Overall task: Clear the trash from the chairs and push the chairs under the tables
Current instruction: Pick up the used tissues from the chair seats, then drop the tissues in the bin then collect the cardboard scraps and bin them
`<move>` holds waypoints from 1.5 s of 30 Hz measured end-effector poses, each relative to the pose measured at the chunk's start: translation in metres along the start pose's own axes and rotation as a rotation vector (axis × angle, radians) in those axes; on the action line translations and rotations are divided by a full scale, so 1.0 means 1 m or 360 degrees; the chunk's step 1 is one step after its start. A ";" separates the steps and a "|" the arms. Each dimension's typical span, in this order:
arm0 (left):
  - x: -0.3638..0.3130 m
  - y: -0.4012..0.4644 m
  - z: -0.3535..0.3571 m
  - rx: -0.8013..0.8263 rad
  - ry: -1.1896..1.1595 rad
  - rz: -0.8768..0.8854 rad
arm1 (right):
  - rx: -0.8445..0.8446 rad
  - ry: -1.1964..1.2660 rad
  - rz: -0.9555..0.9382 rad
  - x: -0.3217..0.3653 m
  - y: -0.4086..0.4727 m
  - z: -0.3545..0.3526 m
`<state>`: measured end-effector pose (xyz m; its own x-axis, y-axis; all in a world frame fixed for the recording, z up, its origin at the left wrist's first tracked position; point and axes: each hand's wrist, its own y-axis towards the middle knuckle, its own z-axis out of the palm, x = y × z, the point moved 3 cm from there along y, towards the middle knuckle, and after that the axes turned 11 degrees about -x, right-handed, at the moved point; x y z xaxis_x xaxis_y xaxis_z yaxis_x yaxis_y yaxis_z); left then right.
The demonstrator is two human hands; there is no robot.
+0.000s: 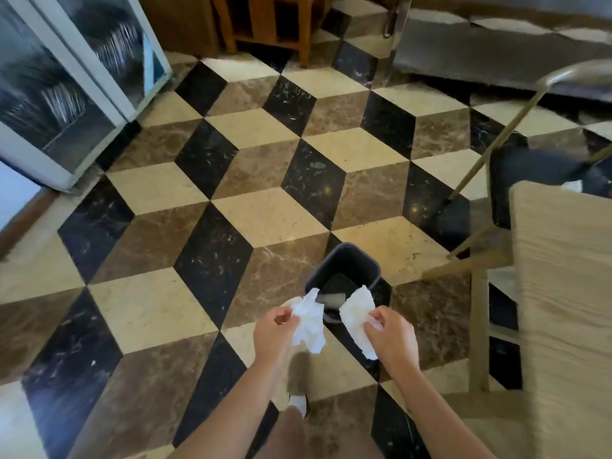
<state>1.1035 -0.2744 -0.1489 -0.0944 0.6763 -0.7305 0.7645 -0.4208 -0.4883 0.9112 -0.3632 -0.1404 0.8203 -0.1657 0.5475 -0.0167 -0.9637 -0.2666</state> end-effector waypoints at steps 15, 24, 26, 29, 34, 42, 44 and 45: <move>0.043 0.226 0.231 0.0215 0.0409 0.0046 | 0.0101 -0.0287 0.0211 -0.064 0.257 0.203; 0.127 0.306 0.344 0.0357 0.0830 0.0346 | 0.0265 -0.0519 0.0144 -0.146 0.333 0.305; 0.132 0.309 0.347 0.0399 0.0793 0.0320 | 0.0277 -0.0518 0.0121 -0.150 0.333 0.304; 0.125 0.300 0.336 0.0478 0.0835 0.0256 | 0.0305 -0.0525 0.0058 -0.145 0.323 0.288; 0.054 0.247 0.280 0.0619 0.1218 0.0778 | 0.0327 -0.0515 -0.0092 -0.086 0.283 0.218; -0.123 0.153 0.152 0.0494 0.1712 0.1471 | 0.0266 -0.0624 -0.0541 0.066 0.206 0.061; -0.159 0.139 0.126 0.0374 0.1686 0.1562 | 0.0184 -0.0602 -0.0641 0.098 0.197 0.029; -0.172 0.134 0.115 0.0315 0.1691 0.1601 | 0.0156 -0.0601 -0.0691 0.112 0.193 0.018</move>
<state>1.1487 -0.5161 -0.1433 0.9790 0.1355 -0.1521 0.1179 -0.9859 -0.1191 1.0097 -0.5639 -0.1449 0.8874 0.3437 0.3073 0.4049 -0.8998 -0.1627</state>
